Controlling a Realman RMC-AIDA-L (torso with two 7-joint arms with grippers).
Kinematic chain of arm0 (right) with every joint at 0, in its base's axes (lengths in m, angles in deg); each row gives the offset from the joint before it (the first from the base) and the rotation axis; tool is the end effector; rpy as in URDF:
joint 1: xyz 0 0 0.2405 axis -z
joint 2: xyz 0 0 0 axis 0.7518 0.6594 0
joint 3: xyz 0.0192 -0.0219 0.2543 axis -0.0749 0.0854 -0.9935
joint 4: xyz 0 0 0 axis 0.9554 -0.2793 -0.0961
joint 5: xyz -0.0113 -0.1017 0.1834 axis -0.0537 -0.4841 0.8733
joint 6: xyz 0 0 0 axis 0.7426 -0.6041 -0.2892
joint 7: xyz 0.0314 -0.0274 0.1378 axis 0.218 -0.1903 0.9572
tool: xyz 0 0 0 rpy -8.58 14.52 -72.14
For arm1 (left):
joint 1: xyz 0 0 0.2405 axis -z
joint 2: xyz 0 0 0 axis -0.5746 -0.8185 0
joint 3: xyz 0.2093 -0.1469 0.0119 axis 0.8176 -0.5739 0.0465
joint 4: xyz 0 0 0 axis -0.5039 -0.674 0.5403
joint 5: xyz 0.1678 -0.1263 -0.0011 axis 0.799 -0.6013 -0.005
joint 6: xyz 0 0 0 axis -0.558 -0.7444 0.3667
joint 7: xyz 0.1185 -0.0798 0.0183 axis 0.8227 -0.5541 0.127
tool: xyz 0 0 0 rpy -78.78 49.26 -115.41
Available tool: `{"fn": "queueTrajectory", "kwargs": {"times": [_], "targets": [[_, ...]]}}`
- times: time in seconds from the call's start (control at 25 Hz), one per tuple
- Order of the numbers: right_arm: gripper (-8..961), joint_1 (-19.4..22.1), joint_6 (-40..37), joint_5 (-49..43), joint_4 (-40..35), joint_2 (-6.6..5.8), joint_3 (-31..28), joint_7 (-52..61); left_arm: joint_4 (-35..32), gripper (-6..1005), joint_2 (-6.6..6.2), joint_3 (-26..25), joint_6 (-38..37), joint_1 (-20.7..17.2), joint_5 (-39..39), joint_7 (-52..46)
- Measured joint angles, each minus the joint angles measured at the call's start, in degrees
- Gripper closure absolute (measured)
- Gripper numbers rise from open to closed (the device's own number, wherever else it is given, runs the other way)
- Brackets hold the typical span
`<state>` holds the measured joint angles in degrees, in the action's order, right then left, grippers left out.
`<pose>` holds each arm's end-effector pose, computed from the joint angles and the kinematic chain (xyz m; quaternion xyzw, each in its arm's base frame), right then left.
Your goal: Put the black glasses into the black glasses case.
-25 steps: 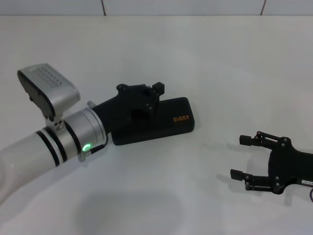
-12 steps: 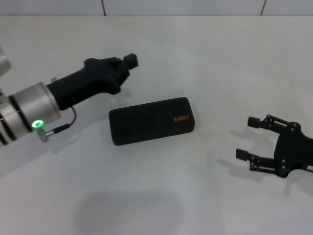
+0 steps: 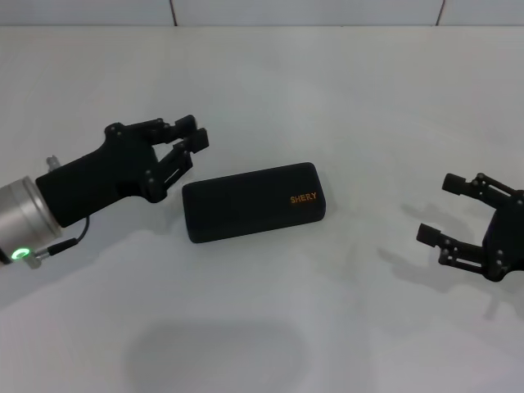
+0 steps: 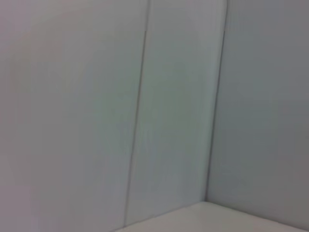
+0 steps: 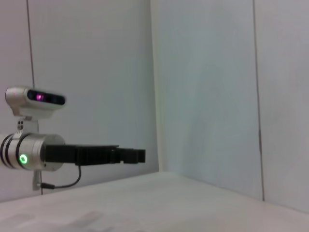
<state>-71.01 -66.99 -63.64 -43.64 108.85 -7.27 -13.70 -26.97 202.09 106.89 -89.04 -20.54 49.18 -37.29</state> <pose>0.2971 0.2782 -0.0140 -0.9103 0.1031 0.3338 0.2221 -0.2900 0.2877 0.0006 -0.8707 -0.1770 -0.3737 0.2661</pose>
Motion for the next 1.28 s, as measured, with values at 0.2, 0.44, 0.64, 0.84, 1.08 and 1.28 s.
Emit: {"fn": "queueTrajectory", "kwargs": {"times": [0.2, 0.44, 0.64, 0.84, 1.08, 1.28], "targets": [[127, 0.9, -1.9, 0.2, 0.0, -0.32, 0.0, -0.9, 0.4, 727, 0.43, -2.5, -0.2, -2.4, 1.1, 2.2], [127, 2.9, -4.5, -0.1, -0.1, -0.86, 0.6, -2.0, 0.7, 604, 0.44, -4.0, 0.3, -4.6, 4.5, 2.7], [127, 4.3, -3.6, -0.2, 0.1, -0.95, 0.6, -2.6, 1.1, 375, 0.46, -8.5, 0.5, -6.0, 8.6, 2.8], [127, 4.3, -2.2, -1.4, 0.5, -0.82, 0.7, -3.0, 1.2, 179, 0.84, -10.1, 0.9, -6.8, 12.4, 2.4], [127, 4.2, -0.5, -1.7, 0.6, -0.42, 0.5, -3.0, 1.3, 113, 1.10, -10.4, 1.1, -7.7, 12.7, 2.7], [127, 3.9, -0.3, -1.8, 0.5, -0.30, 0.7, -3.0, 1.4, 113, 1.09, -10.2, 1.1, -7.8, 12.9, 2.4]]}}
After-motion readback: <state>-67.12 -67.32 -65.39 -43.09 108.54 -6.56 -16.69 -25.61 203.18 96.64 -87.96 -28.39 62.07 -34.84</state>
